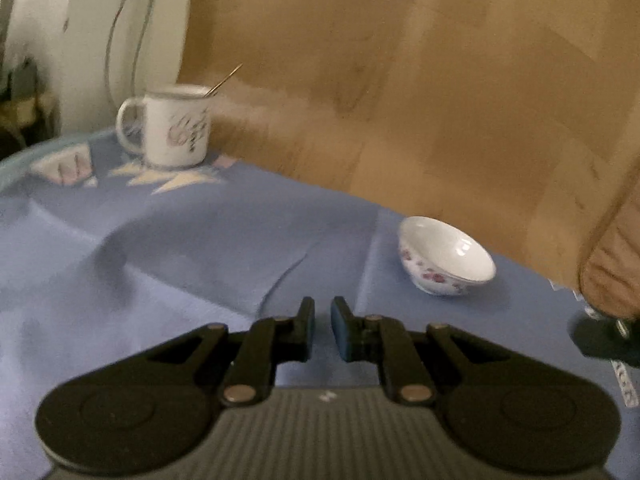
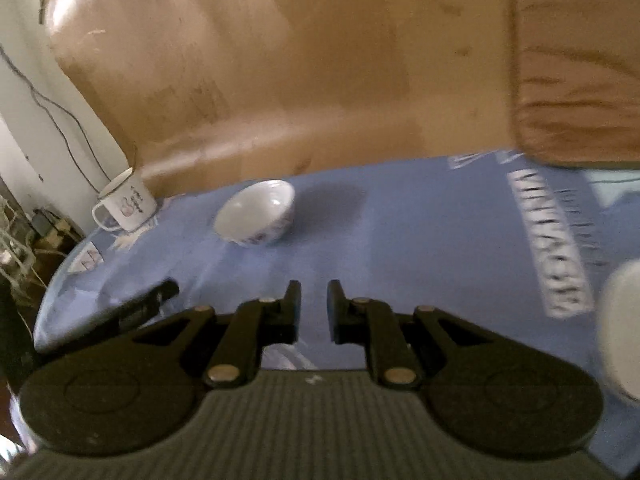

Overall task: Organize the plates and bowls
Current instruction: 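Grip the rim of the last red-flowered bowl with the right tool, then carry the bowl onto the bowl stack and open the right tool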

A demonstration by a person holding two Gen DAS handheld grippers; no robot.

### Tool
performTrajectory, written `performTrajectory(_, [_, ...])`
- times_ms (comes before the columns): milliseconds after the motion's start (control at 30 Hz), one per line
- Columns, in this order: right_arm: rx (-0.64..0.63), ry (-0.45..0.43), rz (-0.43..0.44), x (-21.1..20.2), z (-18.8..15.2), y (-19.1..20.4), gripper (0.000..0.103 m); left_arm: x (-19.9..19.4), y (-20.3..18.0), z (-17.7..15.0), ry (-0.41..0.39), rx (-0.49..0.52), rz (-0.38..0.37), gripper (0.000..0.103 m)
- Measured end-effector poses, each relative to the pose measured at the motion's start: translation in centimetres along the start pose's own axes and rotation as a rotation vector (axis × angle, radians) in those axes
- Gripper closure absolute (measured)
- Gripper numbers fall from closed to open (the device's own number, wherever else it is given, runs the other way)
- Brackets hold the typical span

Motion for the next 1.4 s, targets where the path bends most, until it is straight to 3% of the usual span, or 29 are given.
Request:
performTrajectory(67, [0.044,0.027,0.006,1.7,1.2,1.3,0.064,0.4,0.6,0.2,0.012,-0.021,-0.004,0.092])
performTrajectory(333, [0.094,0.106,-0.065,7.8,4.5,4.0,0.065,0.6,1.7,0.7,0.007,-0.089,-0.03,0.092])
performTrajectory(400, [0.115,0.143,-0.082,9.1,4.8,3.8,0.071,0.5,1.7,0.8,0.004,-0.096,-0.039,0.09])
performTrajectory(433, [0.122,0.156,-0.088,9.5,4.9,3.8,0.076,0.4,1.8,0.9,-0.001,-0.097,-0.039,0.088])
performTrajectory(467, [0.126,0.171,-0.086,9.7,4.8,3.6,0.09,0.3,1.9,0.9,-0.008,-0.1,-0.04,0.086])
performTrajectory(500, [0.131,0.179,-0.082,9.6,4.7,3.5,0.093,0.2,2.0,1.0,-0.015,-0.106,-0.042,0.084])
performTrajectory(633, [0.113,0.178,-0.045,7.7,4.2,2.9,0.093,-0.5,2.4,1.3,-0.04,-0.139,-0.086,0.077])
performTrajectory(700, [0.103,0.2,-0.011,6.6,3.9,2.6,0.093,-0.8,2.3,1.3,-0.035,-0.149,-0.146,0.059])
performTrajectory(800, [0.057,0.237,0.035,4.6,2.3,2.4,0.093,-0.9,1.6,1.1,-0.008,-0.139,-0.238,0.053])
performTrajectory(867, [0.025,0.254,0.053,3.5,1.1,2.2,0.093,-0.9,0.7,0.8,0.02,-0.095,-0.271,0.059])
performTrajectory(933, [0.003,0.259,0.059,2.8,0.1,2.0,0.093,-0.6,-0.3,0.4,0.052,-0.04,-0.271,0.075])
performTrajectory(967, [0.003,0.259,0.065,2.5,-0.3,1.9,0.093,-0.2,-0.8,0.1,0.078,-0.011,-0.269,0.088])
performTrajectory(1000, [0.004,0.255,0.066,2.3,-0.6,1.8,0.093,0.0,-1.0,-0.1,0.098,0.004,-0.274,0.09])
performTrajectory(1200, [-0.057,0.143,0.009,1.7,-1.5,2.8,0.092,-0.2,-2.2,-0.9,0.084,0.085,-0.24,0.093])
performTrajectory(1400, [-0.145,0.03,-0.04,0.2,-2.4,3.2,0.093,-1.5,-2.7,-0.8,0.083,0.012,-0.283,0.094])
Point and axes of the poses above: each gripper's, at about its wrist camera, not at the fingertips, and x roughly the way its jaws point, y to its left, z to its top, the point moved 2 cm from there along x, roughly the way its jaws point, and after that the axes turned 15 degrees about -z, right-handed, at the moved point
